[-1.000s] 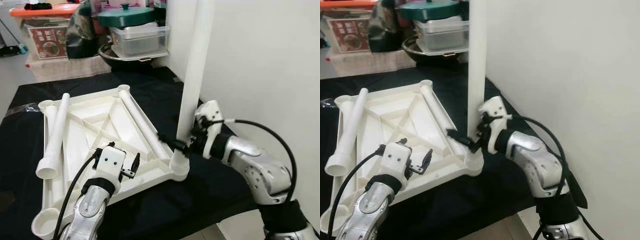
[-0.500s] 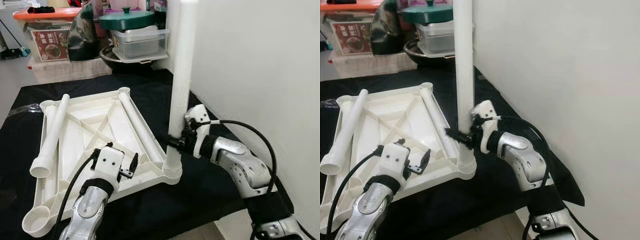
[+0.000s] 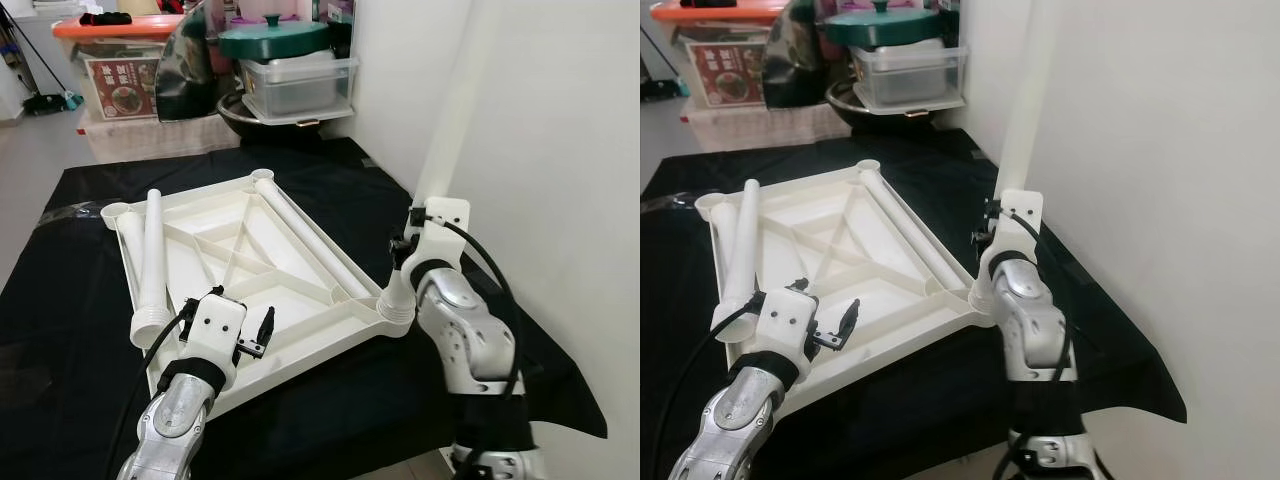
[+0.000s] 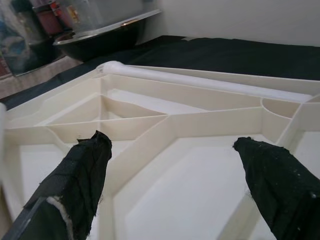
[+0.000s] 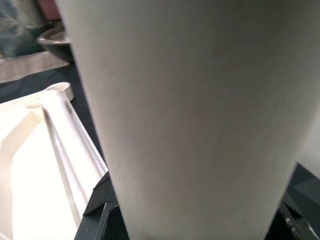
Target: Building children table
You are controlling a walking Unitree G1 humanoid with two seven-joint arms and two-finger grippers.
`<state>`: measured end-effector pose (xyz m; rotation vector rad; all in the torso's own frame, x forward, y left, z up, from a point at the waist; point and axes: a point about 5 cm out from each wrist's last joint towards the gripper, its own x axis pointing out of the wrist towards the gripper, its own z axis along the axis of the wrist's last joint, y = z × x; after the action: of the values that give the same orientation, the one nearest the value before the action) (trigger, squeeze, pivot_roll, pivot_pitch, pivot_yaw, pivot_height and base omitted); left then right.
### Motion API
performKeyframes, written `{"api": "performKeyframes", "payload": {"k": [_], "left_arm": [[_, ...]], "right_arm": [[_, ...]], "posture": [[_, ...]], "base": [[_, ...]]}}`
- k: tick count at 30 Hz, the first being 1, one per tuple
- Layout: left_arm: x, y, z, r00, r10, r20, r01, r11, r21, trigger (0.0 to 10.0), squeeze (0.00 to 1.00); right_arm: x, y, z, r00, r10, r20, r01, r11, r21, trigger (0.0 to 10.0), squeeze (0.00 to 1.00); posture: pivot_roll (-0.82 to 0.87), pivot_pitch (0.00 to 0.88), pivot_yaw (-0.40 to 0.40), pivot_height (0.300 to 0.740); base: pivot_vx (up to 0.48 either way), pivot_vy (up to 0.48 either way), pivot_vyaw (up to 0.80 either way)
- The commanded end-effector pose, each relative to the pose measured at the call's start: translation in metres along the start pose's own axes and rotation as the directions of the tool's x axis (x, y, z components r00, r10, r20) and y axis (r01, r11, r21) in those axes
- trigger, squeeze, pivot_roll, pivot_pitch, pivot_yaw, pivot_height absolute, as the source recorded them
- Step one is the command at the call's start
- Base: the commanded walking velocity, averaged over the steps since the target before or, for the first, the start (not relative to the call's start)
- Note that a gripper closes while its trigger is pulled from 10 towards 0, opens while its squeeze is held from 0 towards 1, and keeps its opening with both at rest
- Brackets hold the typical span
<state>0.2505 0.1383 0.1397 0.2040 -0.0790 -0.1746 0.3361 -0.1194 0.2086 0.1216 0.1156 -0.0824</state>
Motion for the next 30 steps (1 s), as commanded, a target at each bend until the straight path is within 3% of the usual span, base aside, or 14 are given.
{"api": "performKeyframes", "payload": {"k": [1,4,5,9,10,12,16,17,18,24,26,27,28,30], "left_arm": [[0.000,-0.001,-0.001,1.000,-0.007,-0.008,0.007,1.000,0.013,10.0,0.00],[0.000,-0.001,-0.001,1.000,-0.006,-0.008,0.007,1.000,0.013,10.0,0.00],[0.001,-0.001,-0.002,1.000,-0.006,-0.008,0.006,1.000,0.012,10.0,0.00],[0.001,-0.001,-0.002,1.000,-0.006,-0.007,0.006,1.000,0.011,10.0,0.00],[0.001,-0.001,-0.002,1.000,-0.006,-0.007,0.006,1.000,0.009,10.0,0.00],[0.001,-0.002,-0.002,1.000,-0.006,-0.007,0.006,1.000,0.009,10.0,0.00],[0.002,-0.002,-0.003,1.000,-0.009,-0.006,0.009,1.000,0.009,10.0,0.00],[0.003,-0.002,-0.003,1.000,-0.012,-0.006,0.012,1.000,0.009,10.0,0.00],[0.003,-0.002,-0.003,1.000,-0.013,-0.006,0.013,1.000,0.009,10.0,0.00],[0.003,-0.002,-0.002,1.000,-0.011,-0.003,0.011,1.000,0.012,10.0,0.00],[0.003,-0.002,-0.002,1.000,-0.010,-0.003,0.010,1.000,0.013,10.0,0.00],[0.003,-0.001,-0.002,1.000,-0.007,-0.003,0.007,1.000,0.015,10.0,0.00],[0.003,-0.001,-0.002,1.000,-0.005,-0.003,0.005,1.000,0.016,10.0,0.00],[0.003,-0.001,-0.002,1.000,-0.004,-0.003,0.005,1.000,0.017,10.0,0.00]], "right_arm": [[-0.003,0.015,0.004,0.998,0.044,-0.037,-0.042,0.998,0.042,10.0,0.00],[-0.005,0.020,0.005,0.997,0.059,-0.043,-0.057,0.997,0.045,10.0,0.00],[-0.008,0.023,0.010,0.991,0.132,-0.001,-0.131,0.987,0.098,10.0,1.00],[-0.012,0.026,0.019,0.964,0.259,0.063,-0.265,0.956,0.123,10.0,1.00],[-0.014,0.023,0.025,0.914,0.397,0.078,-0.402,0.914,0.052,10.0,0.00],[-0.021,0.019,0.028,0.810,0.581,0.078,-0.585,0.811,0.028,10.0,0.00],[-0.034,0.017,0.026,0.672,0.738,0.053,-0.738,0.674,-0.022,10.0,0.00],[-0.048,0.019,0.017,0.523,0.852,0.010,-0.850,0.523,-0.063,10.0,0.00],[-0.052,0.020,0.014,0.482,0.876,-0.002,-0.874,0.480,-0.073,10.0,0.00],[-0.063,0.032,-0.006,0.338,0.939,-0.063,-0.939,0.333,-0.081,10.0,0.00],[-0.064,0.036,-0.009,0.324,0.943,-0.071,-0.944,0.318,-0.084,10.0,0.00],[-0.062,0.040,-0.011,0.325,0.943,-0.075,-0.944,0.320,-0.081,9.4,0.00],[-0.058,0.042,-0.013,0.337,0.939,-0.076,-0.940,0.331,-0.079,5.0,0.00],[-0.055,0.042,-0.014,0.346,0.935,-0.076,-0.937,0.340,-0.076,5.0,0.00]], "posture": [[0.07,0.000,-0.025,0.740],[0.07,0.000,-0.025,0.740],[0.07,0.000,-0.028,0.740],[0.07,0.000,-0.030,0.740],[0.07,0.000,-0.030,0.740],[0.07,0.000,-0.028,0.740],[0.07,0.000,-0.028,0.740],[0.07,0.000,-0.027,0.740],[0.07,0.000,-0.027,0.740],[0.09,0.000,-0.042,0.740],[0.09,0.000,-0.042,0.740],[0.10,0.000,-0.044,0.740],[0.10,0.000,-0.046,0.740],[0.10,0.000,-0.047,0.740]], "base": [[0.000,0.000,0.00],[0.000,0.000,0.00],[0.000,0.000,0.00],[0.000,0.000,0.00],[0.000,0.000,0.00],[0.000,0.000,0.00],[0.000,0.000,0.00],[0.000,0.000,0.00],[0.000,0.000,0.00],[0.000,0.000,0.00],[0.000,0.000,0.00],[0.000,0.000,0.00],[0.000,0.000,0.00],[0.000,0.000,0.00]]}}
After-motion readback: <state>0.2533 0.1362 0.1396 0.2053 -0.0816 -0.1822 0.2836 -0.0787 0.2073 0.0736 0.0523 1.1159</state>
